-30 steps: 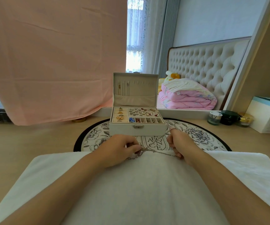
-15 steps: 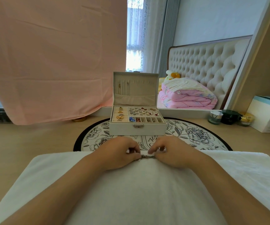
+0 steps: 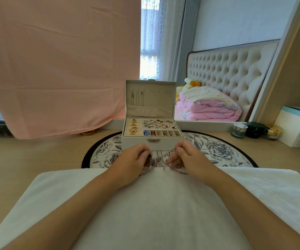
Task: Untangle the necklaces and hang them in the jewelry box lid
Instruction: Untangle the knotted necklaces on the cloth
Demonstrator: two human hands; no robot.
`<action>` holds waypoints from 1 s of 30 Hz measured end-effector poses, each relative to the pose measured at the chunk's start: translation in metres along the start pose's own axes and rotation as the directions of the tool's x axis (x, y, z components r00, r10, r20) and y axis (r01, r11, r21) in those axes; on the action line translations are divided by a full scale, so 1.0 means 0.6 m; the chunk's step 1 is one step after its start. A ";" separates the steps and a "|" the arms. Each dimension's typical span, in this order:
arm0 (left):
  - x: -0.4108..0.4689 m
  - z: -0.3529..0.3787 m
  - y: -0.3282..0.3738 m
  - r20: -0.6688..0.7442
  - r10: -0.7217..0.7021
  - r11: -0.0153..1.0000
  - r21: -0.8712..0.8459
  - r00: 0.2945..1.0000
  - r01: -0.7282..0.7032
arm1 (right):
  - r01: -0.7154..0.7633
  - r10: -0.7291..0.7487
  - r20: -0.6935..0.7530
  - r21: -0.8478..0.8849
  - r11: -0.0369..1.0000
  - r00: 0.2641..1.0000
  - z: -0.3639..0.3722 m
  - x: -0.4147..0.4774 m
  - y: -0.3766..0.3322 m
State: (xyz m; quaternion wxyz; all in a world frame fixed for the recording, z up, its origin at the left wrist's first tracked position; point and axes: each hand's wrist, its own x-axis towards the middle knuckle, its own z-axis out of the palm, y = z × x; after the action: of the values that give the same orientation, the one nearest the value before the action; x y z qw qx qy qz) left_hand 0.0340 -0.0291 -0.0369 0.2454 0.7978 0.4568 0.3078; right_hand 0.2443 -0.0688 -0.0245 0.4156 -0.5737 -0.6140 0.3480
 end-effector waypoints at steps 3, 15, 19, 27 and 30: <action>-0.002 -0.001 0.014 0.064 -0.238 0.804 -0.548 0.969 0.233 | -0.089 0.105 -0.037 0.310 0.947 0.994 0.007 -0.004 -0.016; -0.001 -0.015 0.015 0.032 -0.107 0.993 0.054 0.994 0.105 | -0.002 -0.059 -0.218 -0.268 0.963 0.974 -0.005 0.004 -0.007; -0.004 -0.020 0.010 0.157 -0.084 0.992 0.106 0.984 0.068 | -0.119 0.048 -0.135 -0.583 0.804 0.990 -0.023 -0.002 -0.001; -0.009 -0.020 0.010 0.204 0.176 0.802 0.538 0.963 -0.260 | 0.006 0.025 0.023 -0.835 0.550 0.999 -0.025 -0.015 -0.013; -0.006 -0.014 0.007 0.238 0.345 0.720 0.553 0.908 -0.419 | 0.176 -0.141 0.108 -0.681 0.711 0.984 -0.015 -0.014 -0.011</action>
State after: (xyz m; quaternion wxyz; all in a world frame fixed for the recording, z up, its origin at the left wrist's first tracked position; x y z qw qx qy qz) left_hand 0.0291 -0.0336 -0.0292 -0.0583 0.9274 0.3396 0.1459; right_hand 0.2496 -0.0780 -0.0157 0.1869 -0.6236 -0.7556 0.0724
